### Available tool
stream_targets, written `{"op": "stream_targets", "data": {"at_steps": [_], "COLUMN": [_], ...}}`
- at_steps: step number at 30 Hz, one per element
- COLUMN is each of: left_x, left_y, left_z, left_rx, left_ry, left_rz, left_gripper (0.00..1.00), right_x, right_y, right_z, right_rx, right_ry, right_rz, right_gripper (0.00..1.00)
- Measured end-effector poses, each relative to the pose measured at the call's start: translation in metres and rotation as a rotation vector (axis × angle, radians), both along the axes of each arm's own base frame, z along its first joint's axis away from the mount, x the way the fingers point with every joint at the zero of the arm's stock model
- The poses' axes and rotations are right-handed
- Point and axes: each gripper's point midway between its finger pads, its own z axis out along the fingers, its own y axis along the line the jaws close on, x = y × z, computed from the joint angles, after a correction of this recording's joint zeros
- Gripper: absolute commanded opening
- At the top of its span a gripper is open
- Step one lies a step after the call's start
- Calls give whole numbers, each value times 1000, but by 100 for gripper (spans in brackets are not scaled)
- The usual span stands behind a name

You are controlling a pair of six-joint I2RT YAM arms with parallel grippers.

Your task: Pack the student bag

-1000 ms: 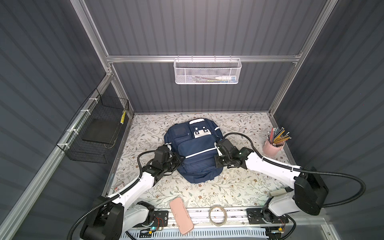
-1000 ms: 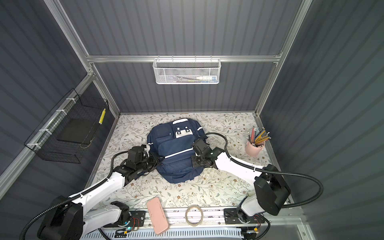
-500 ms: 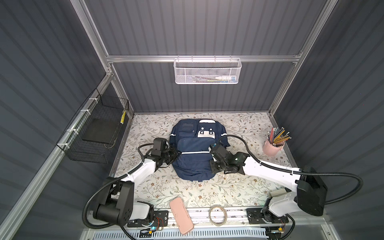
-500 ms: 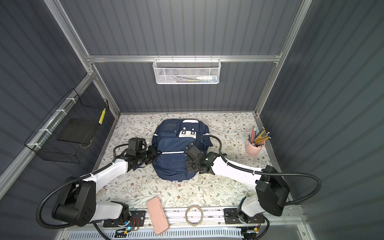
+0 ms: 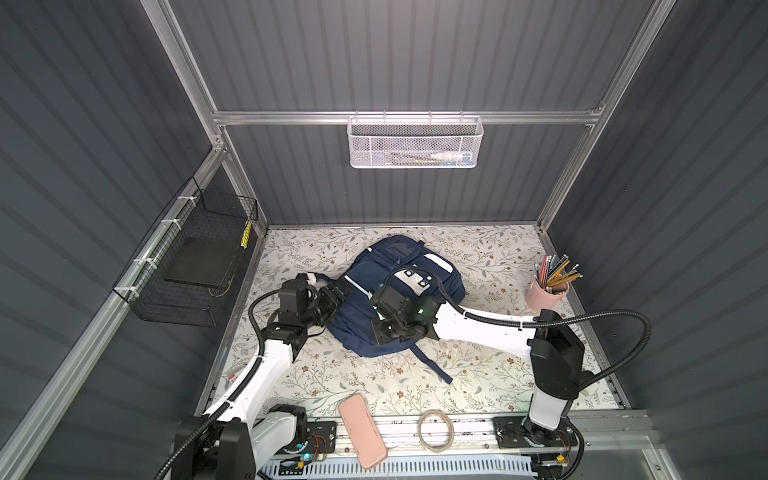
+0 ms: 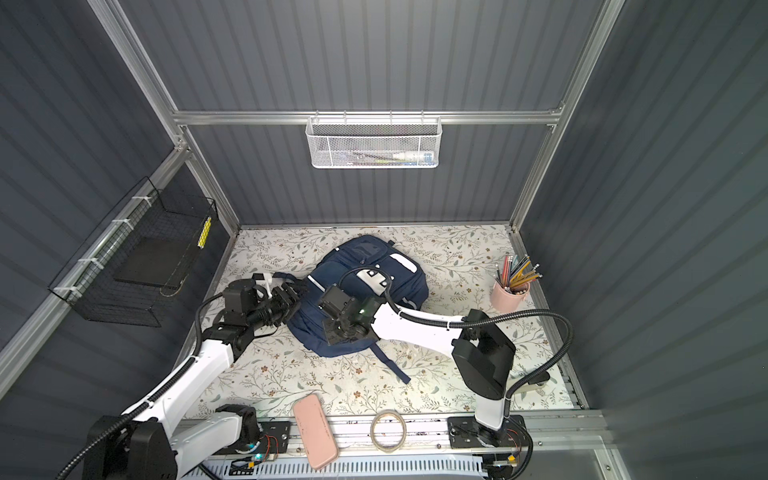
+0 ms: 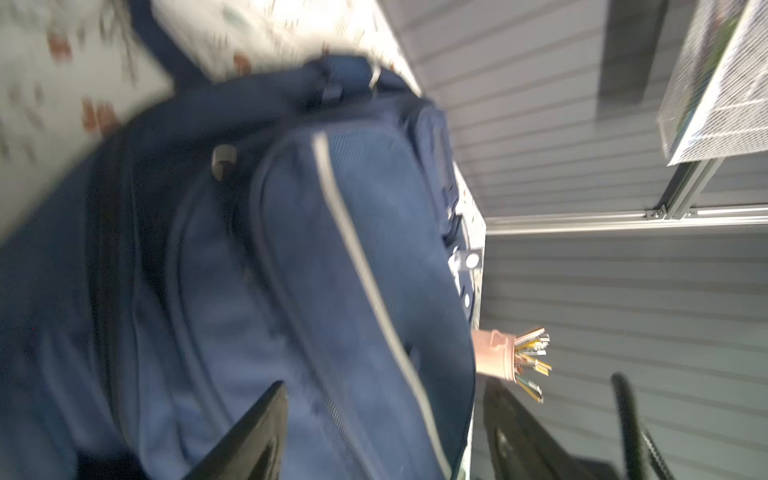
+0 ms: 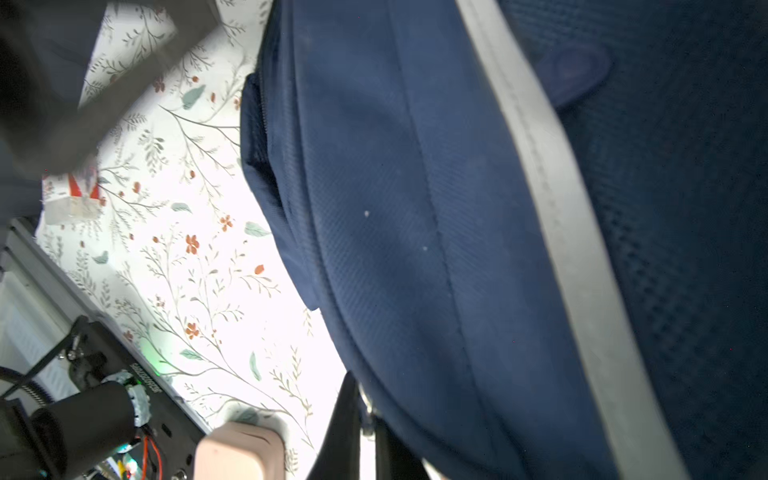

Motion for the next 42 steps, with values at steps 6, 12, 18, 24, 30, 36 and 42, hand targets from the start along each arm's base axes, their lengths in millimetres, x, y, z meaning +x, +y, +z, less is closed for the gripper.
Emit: {"op": "stream_targets", "data": {"at_steps": [6,12,18,24,30,36,42], "left_x": [-19,-9,-10,-14,-17,-17,-14], "left_y": [-40,-45,-44,-40,-42,-46,-50], "left_z": [-24,-42,-43,-37,-37,-33,-25], "left_rx": [-35,-50,-45,-43,-53,-68,-84], "left_ry": [91,150,151,140,148,133,100], "left_rz": [-50,-11,2,-10,-38,-60,-75], "left_gripper": [66,16,0,0,0,0,0], "right_x": [-2,-5,-5,-12,-2,15,31], "right_y": [1,0,-3,-31,-76,-95,-103], "right_z": [-5,-12,-10,-3,-3,-2,11], "right_rx": [9,4,0,-13,-20,-1,3], "right_ry": [11,9,-4,-13,-18,2,3], "right_rz": [-9,-10,-23,-42,-100,-86,-60], "right_gripper": [0,0,0,0,0,0,0]}}
